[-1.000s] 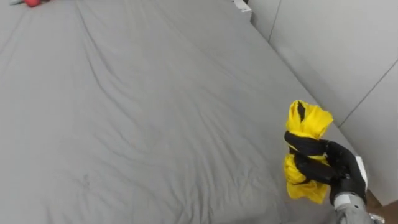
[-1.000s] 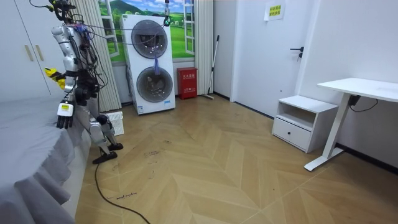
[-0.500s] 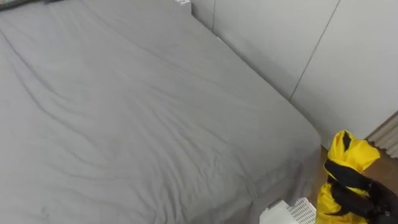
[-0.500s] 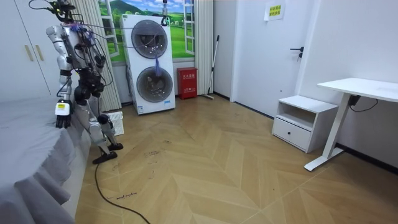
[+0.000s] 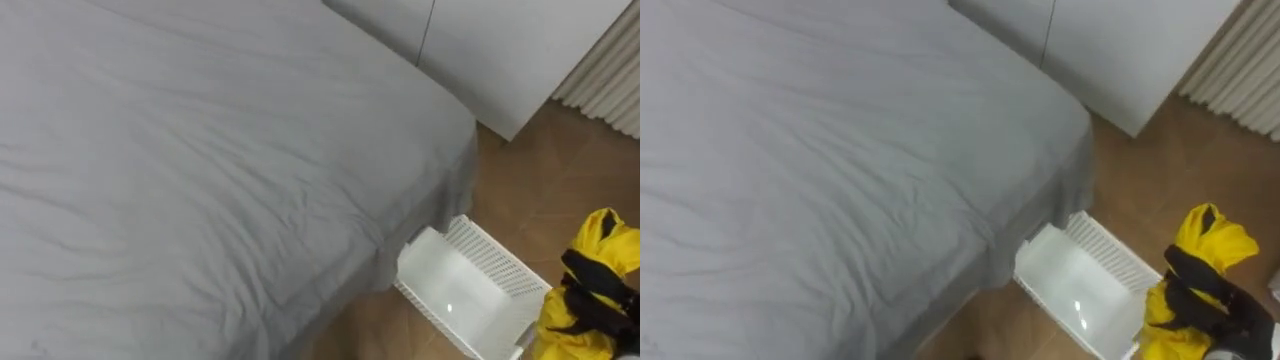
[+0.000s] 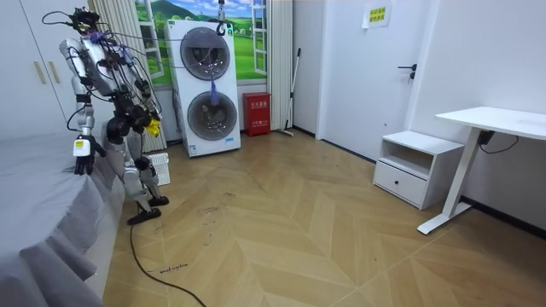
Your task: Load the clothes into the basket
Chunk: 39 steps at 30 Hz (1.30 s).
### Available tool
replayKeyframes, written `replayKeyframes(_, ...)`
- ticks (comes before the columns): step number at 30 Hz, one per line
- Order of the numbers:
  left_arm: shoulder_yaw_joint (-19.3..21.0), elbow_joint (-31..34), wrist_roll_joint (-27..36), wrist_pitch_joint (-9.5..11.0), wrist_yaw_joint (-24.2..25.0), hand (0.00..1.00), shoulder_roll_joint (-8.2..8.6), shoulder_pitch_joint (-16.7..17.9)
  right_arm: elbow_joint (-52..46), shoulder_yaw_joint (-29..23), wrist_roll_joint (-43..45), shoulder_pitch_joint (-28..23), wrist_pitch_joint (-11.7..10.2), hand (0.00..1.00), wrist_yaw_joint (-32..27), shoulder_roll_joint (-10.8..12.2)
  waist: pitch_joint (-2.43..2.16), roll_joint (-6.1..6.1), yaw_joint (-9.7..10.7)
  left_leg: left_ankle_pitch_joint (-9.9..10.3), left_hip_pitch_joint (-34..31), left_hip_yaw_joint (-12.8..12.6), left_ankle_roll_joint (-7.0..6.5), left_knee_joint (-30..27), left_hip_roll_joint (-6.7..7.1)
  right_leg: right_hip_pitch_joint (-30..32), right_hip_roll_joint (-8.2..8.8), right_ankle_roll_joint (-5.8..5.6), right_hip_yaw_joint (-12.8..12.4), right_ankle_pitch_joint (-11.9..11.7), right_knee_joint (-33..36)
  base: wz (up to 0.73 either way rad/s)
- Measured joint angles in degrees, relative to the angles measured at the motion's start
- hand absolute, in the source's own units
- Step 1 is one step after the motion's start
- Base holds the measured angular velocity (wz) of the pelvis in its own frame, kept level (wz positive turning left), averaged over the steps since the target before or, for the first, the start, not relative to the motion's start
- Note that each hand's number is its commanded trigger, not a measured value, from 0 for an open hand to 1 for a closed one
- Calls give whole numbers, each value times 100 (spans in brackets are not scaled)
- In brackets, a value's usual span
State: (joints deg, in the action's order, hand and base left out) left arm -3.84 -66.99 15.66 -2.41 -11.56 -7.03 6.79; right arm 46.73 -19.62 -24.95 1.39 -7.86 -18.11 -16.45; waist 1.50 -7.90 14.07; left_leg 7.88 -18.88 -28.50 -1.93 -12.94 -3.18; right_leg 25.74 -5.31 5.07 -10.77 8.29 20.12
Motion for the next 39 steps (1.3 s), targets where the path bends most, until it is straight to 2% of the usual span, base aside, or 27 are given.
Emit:
replayKeyframes(4, -321, -76, 6, 27, 99, 0, -94, -162, 554, 143, -121, 377, -75, 100, -69, -17, 4, -86, -91, -7, -216, 57, -7, -90, 12, 264, 8, 5, 11, 40, 182, 3)
replayKeyframes(6, -340, -78, 5, 48, 98, 0, -96, -269, 826, 164, -164, 529, -93, 100, -92, -20, 1, -106, -176, -35, -375, 134, -14, -139, 36, 436, 28, 7, 35, 59, 276, 8)
replayKeyframes(10, -436, -68, 3, 112, 96, 0, -95, -345, 1063, 164, -212, 682, -93, 100, -183, -37, -5, -135, -214, -55, -522, 207, -35, -185, 98, 626, 103, 8, 126, 165, 479, 17)
replayKeyframes(11, -463, -64, 4, 115, 95, 0, -94, -374, 1104, 178, -236, 704, -93, 94, -189, -49, -7, -139, -226, -62, -549, 207, -43, -185, 112, 676, 128, 7, 149, 208, 552, 15)
replayKeyframes(12, -522, -63, 7, 137, 83, 0, -94, -387, 1108, 226, -259, 714, -93, 9, -192, -60, -7, -138, -237, -68, -579, 208, -52, -184, 149, 734, 150, 5, 156, 240, 614, 12)
replayKeyframes(13, -561, -63, 19, 148, 69, 0, -94, -394, 1109, 271, -286, 724, -96, 0, -196, -67, -5, -136, -240, -73, -592, 210, -58, -183, 163, 761, 162, 4, 154, 260, 655, 9)
replayKeyframes(19, -937, -65, 286, 233, -153, 0, -91, -447, 1143, 563, -580, 763, -96, 0, -190, -76, -1, -133, -241, -98, -652, 222, -59, -174, 190, 797, 231, 2, 271, 308, 680, 11)
replayKeyframes(24, -944, -32, 283, 261, -159, 0, -92, -468, 1372, 585, -655, 879, -97, 0, -172, -82, 14, -111, -327, -98, -660, 296, -60, -160, 198, 790, 242, -1, 297, 326, 660, 2)
replayKeyframes(30, -945, -22, 284, 273, -159, 0, -111, -463, 1371, 591, -766, 872, -99, 0, -173, -86, 35, -80, -336, -98, -668, 371, -59, -161, 201, 782, 253, 18, 359, 349, 661, 3)
replayKeyframes(37, -949, -37, 284, 281, -140, 0, -121, -460, 1372, 592, -863, 861, -109, 0, -174, -116, 36, -76, -332, -98, -649, 374, -59, -161, 207, 743, 281, 35, 456, 352, 653, 4)
replayKeyframes(39, -1000, -42, 282, 311, -137, 0, -124, -451, 1377, 608, -864, 865, -175, 0, -172, -118, 35, -72, -336, -98, -631, 383, -59, -161, 209, 715, 293, 38, 483, 354, 647, 8)
